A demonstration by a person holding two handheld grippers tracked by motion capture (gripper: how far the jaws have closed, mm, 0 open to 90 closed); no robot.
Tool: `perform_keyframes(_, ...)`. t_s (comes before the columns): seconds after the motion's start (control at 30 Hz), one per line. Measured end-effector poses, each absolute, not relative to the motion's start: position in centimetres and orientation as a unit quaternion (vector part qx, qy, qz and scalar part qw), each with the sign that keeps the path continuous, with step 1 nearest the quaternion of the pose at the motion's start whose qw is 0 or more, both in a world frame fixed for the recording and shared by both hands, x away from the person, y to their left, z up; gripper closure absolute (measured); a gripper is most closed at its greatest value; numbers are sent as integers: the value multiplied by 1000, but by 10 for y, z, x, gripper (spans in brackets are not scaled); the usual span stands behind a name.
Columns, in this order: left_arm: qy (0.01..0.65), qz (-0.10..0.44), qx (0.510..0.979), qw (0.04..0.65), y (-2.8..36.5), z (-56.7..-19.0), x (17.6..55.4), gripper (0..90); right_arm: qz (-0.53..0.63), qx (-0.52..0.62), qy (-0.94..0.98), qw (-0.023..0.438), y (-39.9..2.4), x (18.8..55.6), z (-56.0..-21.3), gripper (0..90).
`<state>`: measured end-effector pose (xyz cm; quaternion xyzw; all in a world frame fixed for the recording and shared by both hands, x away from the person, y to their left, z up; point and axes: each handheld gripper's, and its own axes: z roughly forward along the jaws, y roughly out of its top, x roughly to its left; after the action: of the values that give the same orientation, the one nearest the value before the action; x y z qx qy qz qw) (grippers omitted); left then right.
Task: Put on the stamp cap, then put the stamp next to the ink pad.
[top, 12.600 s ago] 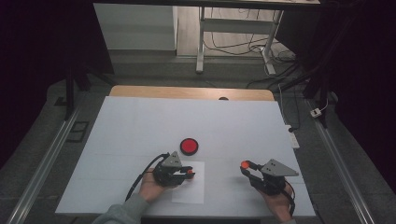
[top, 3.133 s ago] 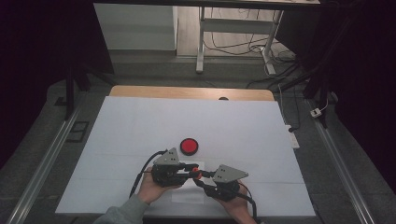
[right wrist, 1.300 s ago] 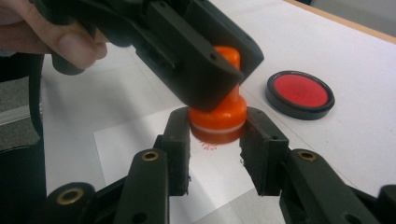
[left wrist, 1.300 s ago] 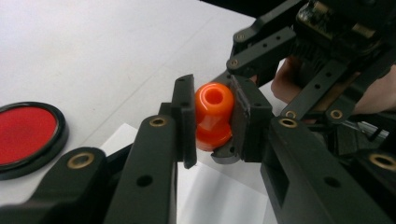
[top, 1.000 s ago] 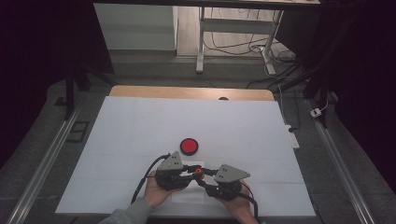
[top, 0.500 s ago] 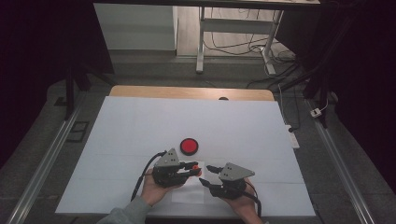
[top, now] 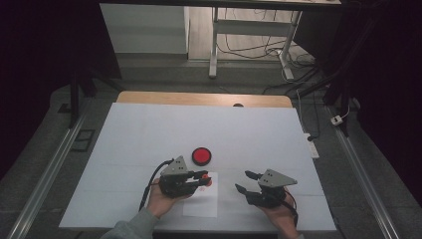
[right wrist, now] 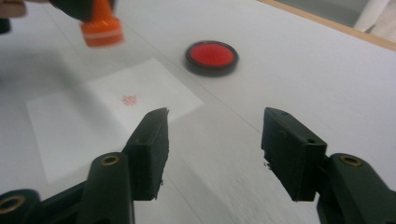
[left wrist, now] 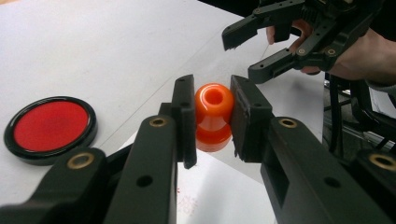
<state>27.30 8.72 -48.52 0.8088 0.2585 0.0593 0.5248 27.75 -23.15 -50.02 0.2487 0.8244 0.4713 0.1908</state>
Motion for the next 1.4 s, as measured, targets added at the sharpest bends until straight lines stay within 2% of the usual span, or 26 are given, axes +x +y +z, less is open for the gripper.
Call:
perform_keyframes(0.53, 277, 68, 804, 521, 105, -478, 280, 719, 451, 283, 818, 217, -284, 279, -502, 384)
perform_keyframes(1.4, 313, 86, 790, 520, 135, -475, 295, 717, 464, 295, 811, 200, -290, 282, -503, 401)
